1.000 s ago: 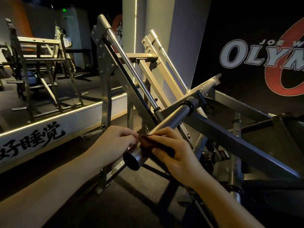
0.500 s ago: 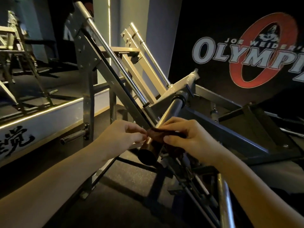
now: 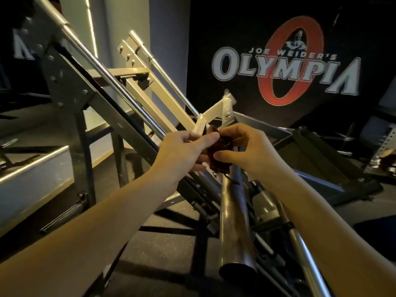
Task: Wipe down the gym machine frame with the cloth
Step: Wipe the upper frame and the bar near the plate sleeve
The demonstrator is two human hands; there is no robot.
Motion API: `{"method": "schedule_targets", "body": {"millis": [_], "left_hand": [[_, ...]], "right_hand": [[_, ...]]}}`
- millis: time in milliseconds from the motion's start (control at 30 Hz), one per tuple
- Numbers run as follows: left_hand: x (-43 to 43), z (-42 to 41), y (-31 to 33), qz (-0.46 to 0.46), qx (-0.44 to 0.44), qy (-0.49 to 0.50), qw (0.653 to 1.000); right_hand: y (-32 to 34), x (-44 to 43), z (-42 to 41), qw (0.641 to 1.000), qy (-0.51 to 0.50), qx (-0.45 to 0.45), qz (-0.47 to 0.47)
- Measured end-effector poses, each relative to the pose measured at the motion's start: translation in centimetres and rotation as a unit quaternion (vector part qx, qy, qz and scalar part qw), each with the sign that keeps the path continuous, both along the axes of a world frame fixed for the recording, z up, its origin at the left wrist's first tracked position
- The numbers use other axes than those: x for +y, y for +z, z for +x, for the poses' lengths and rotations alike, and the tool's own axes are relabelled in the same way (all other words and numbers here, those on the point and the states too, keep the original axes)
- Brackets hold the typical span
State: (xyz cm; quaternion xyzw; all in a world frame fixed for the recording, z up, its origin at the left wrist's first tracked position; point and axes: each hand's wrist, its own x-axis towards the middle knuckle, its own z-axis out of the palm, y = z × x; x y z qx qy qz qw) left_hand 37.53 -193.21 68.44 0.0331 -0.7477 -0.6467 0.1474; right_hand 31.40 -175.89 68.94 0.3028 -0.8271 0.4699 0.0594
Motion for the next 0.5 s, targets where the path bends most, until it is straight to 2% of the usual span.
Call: {"method": "schedule_targets", "body": {"millis": [167,267,333,433,500], "left_hand": [[-0.7,-3.3,-0.9,-0.036,-0.016,-0.067,0.997],[-2.8,-4.4,-0.8,-0.041,-0.03,-0.15,0.987],[-4.6,-4.7,-0.6,-0.045,-0.048,-0.221,0.973],[-6.3,-4.4,-1.0,-0.066,-0.073,-0.331,0.938],[-6.4,-3.9,-1.8,-0.093,-0.076,-0.381,0.917]], "right_hand": [[-0.6,0.1,0.1,0.993,-0.039,-0.081,-0.082],[-0.7,0.1,1.5,0.979,-0.07,-0.117,-0.151],[-0.9,0.0,2.7,0.969,-0.117,-0.109,-0.189],[-1.4,-0.2,4.9,0.956,-0.244,-0.063,-0.15],[-1.9,-0.6,6.5,0.944,-0.308,-0.065,-0.102]]}}
